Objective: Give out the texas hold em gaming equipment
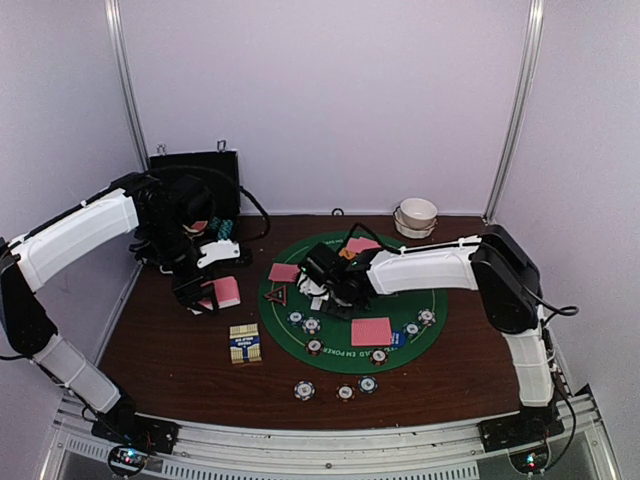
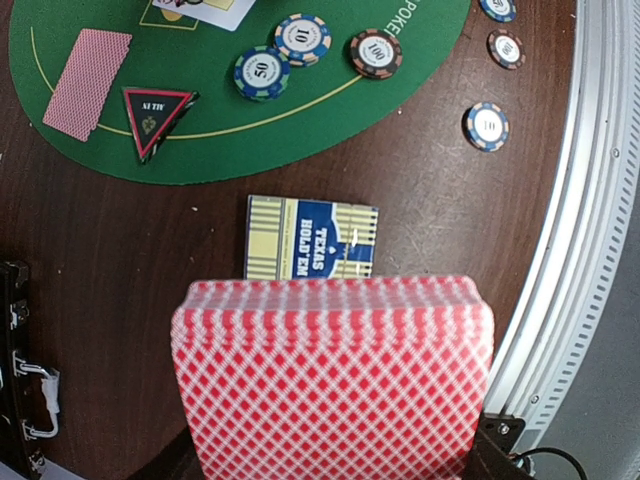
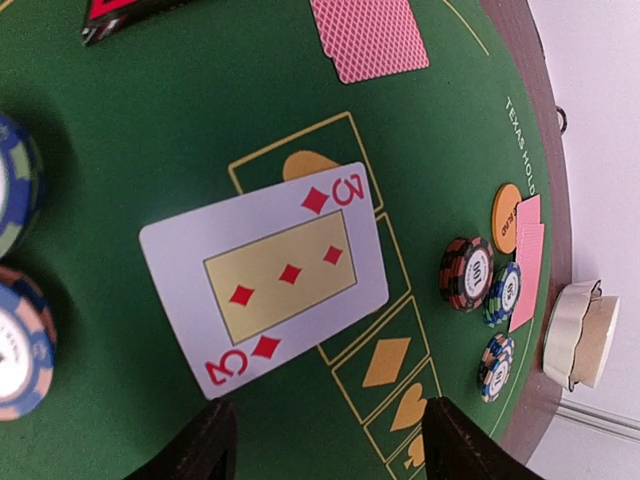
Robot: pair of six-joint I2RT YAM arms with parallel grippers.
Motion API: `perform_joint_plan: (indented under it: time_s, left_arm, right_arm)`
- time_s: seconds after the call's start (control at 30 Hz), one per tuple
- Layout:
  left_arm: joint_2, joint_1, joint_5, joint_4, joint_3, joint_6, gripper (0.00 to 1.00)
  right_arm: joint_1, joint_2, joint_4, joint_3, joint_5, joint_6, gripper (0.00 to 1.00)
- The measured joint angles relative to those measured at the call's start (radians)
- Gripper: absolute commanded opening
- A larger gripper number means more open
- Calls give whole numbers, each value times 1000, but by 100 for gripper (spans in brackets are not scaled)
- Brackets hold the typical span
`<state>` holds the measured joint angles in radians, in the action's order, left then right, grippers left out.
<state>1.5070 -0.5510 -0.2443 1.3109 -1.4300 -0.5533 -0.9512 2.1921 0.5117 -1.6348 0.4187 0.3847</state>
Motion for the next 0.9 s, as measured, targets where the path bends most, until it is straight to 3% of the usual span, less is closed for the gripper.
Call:
perform_joint_plan:
  time_s: [0.23,0.9]
  left_arm:
    - [4,0,0,0,-4,0,0]
    - [4,0,-3,0,-5,0,0]
  right_arm:
    - [-7,-103,13,74,-53,-47,65]
    - [9,-37,-33,89,-77,-74,62]
